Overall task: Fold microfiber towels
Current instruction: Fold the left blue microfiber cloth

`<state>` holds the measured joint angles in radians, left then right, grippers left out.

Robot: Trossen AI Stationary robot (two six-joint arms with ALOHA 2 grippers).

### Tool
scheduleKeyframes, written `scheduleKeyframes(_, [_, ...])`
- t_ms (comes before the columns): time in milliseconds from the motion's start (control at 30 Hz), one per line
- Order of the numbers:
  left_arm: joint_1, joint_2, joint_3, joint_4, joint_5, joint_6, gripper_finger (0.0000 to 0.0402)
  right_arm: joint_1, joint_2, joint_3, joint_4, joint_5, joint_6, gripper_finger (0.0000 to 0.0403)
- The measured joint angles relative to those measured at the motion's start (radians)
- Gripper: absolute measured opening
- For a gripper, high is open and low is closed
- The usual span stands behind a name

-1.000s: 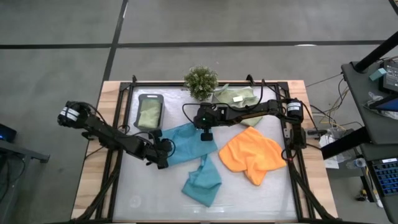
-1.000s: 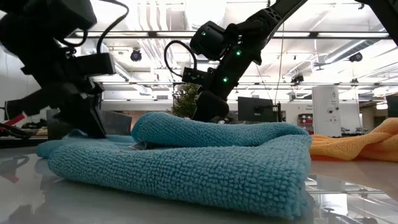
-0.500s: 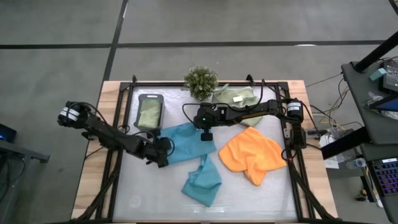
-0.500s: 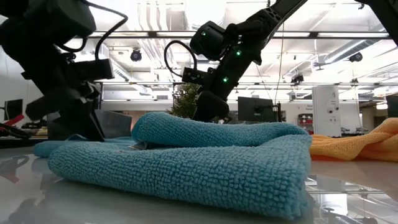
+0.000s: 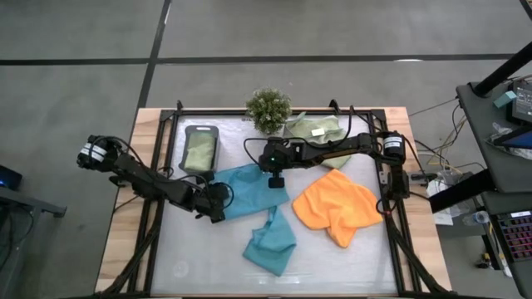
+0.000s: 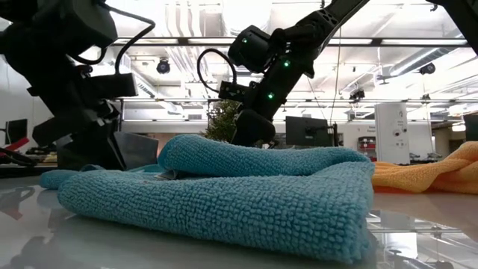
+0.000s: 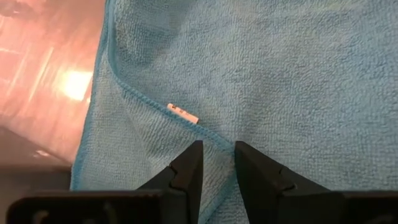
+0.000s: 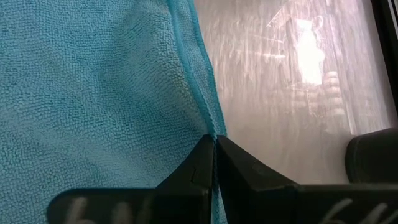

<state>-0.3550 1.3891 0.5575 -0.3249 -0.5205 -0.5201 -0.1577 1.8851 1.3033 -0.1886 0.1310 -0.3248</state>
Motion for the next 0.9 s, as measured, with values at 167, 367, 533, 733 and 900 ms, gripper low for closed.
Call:
scheduleKeyframes(167, [0.002,0.003,-0.001,-0.021,0.003,0.001,0.0077,0.0,0.0,0.0,-0.001,0.0,0.001,0.0009])
scheduleKeyframes(367, [0.002,0.003,-0.001,-0.033,-0.013,0.002,0.0059,0.0,0.0,0.0,-0.01,0.0,0.001,0.0009])
scheduleKeyframes(533, [0.002,0.003,0.0,-0.032,-0.017,0.002,0.0006,0.0,0.0,0.0,-0.011,0.0,0.001,0.0009])
scheduleKeyframes(733, [0.002,0.003,0.009,0.012,-0.009,0.003,0.0009,0.0,0.0,0.0,-0.012,0.0,0.003,0.0009])
scheduleKeyframes(900, [0.002,0.003,0.016,0.015,0.075,0.002,0.0012,0.0,0.0,0.0,-0.013,0.0,0.01,0.0009])
